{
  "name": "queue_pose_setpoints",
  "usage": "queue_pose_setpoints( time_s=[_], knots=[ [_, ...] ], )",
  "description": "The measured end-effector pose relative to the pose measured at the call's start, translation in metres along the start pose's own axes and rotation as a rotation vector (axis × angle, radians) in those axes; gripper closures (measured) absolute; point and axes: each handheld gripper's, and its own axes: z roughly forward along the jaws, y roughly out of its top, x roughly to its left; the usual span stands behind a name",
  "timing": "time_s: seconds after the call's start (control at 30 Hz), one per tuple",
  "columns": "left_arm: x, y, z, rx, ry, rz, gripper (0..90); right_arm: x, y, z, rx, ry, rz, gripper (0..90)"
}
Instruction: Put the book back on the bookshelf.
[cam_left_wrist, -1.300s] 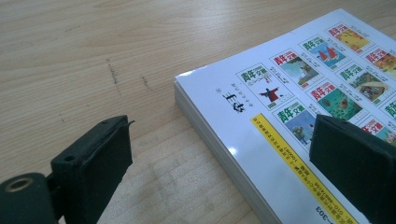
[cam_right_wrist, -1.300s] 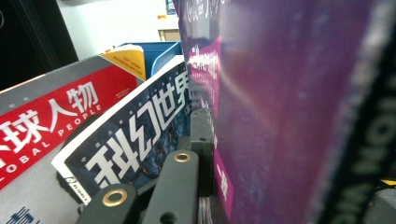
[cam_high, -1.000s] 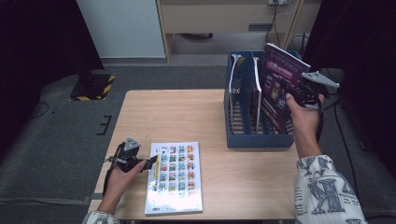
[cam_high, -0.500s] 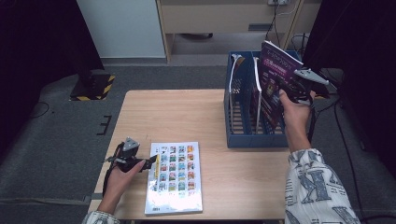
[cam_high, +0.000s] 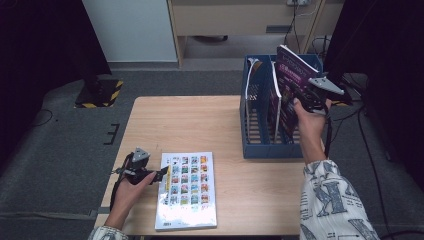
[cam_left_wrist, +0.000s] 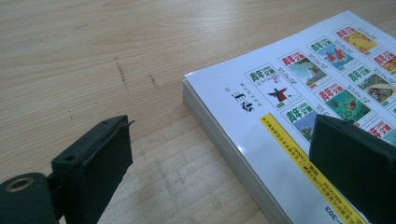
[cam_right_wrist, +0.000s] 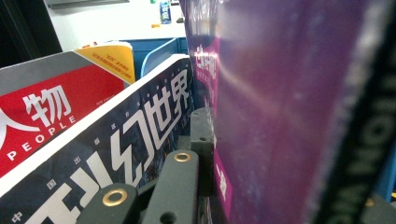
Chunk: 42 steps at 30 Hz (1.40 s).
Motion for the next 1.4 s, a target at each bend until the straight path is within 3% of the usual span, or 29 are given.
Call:
queue_pose_setpoints(
  time_s=[0.6,1.4],
  knots=[
    [-0.001,0.001,0.0,0.003,0.002,0.012,5.8,0.003,-0.017,0.002,0.02,-0.016,-0.024,84.3],
    [0.0,0.002,-0.001,-0.014,0.001,0.006,5.8,0.005,-0.03,0.002,0.048,0.009,-0.028,84.1]
  ],
)
